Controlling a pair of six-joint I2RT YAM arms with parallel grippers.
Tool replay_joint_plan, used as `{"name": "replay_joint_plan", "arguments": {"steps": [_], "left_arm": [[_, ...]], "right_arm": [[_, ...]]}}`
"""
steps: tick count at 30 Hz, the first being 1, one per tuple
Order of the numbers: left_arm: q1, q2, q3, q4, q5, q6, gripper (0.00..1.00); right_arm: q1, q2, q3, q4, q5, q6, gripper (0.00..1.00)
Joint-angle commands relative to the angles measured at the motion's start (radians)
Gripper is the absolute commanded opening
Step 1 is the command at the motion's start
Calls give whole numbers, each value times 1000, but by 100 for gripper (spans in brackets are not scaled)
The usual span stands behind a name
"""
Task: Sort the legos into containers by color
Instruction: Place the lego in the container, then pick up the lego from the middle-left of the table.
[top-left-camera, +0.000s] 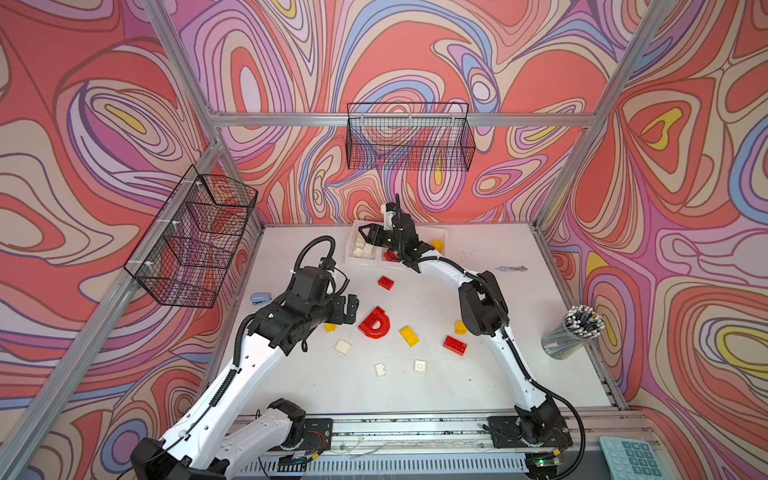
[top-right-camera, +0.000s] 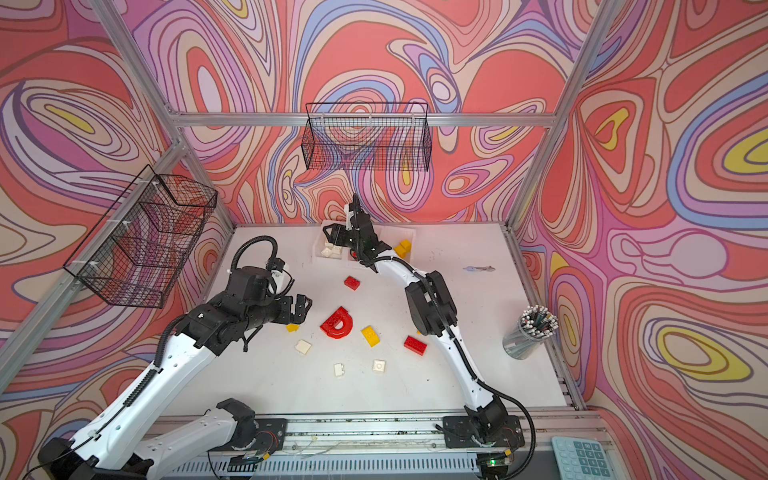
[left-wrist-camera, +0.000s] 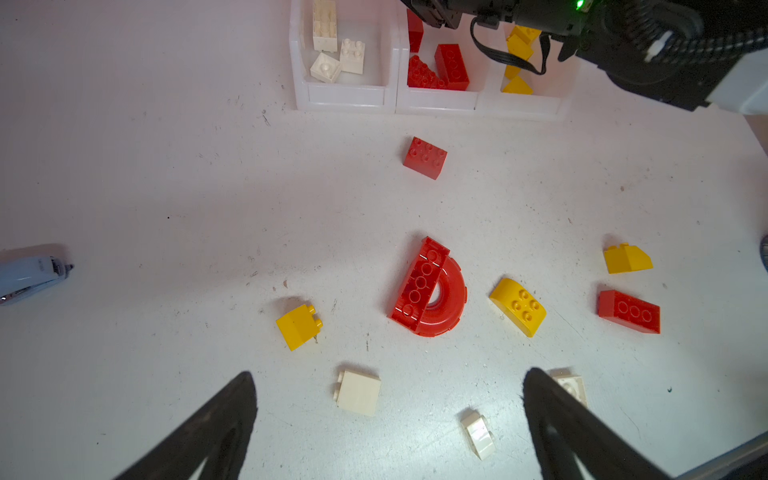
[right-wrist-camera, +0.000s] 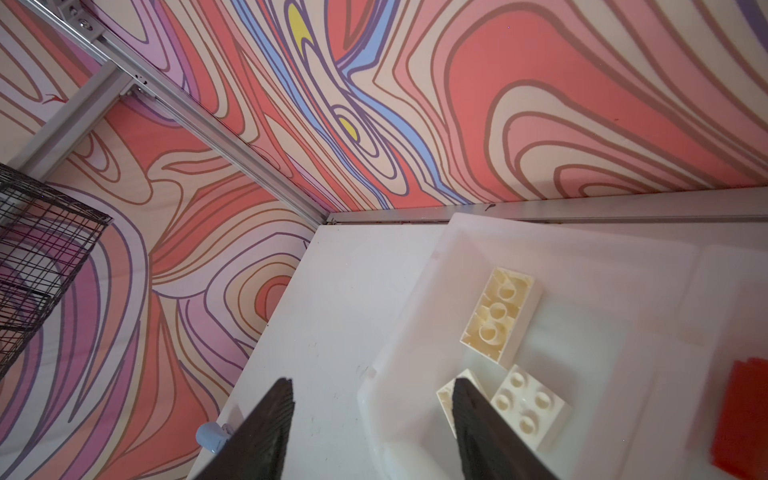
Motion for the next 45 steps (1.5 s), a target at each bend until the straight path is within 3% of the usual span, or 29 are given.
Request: {"name": "replay_joint_plan", "arguments": {"steps": [1,8,13,19,37,45], "left_arm": [[4,12,-10,11,7,0,100],[-4,39,-9,7,23,7,100],[-50,90,19,-34,-46,17,100],[-66,101,48,-49,-42,11,100],[-78,200,83,-118,13,35,96],[-78,324,112,-137,-11,80,89]], "right_arm": [[-4,-73,-30,-35,0,-40,64],[-4,-251,-207,-76,9,-113,62],[-4,-415,-365,-110,21,-183,62],[-4,-610,-542,-146,17,-242,62],[-4,-1188,-1209,-198,41,-234,62],[-4,-1327,-1388,-201,77,-232,60]]}}
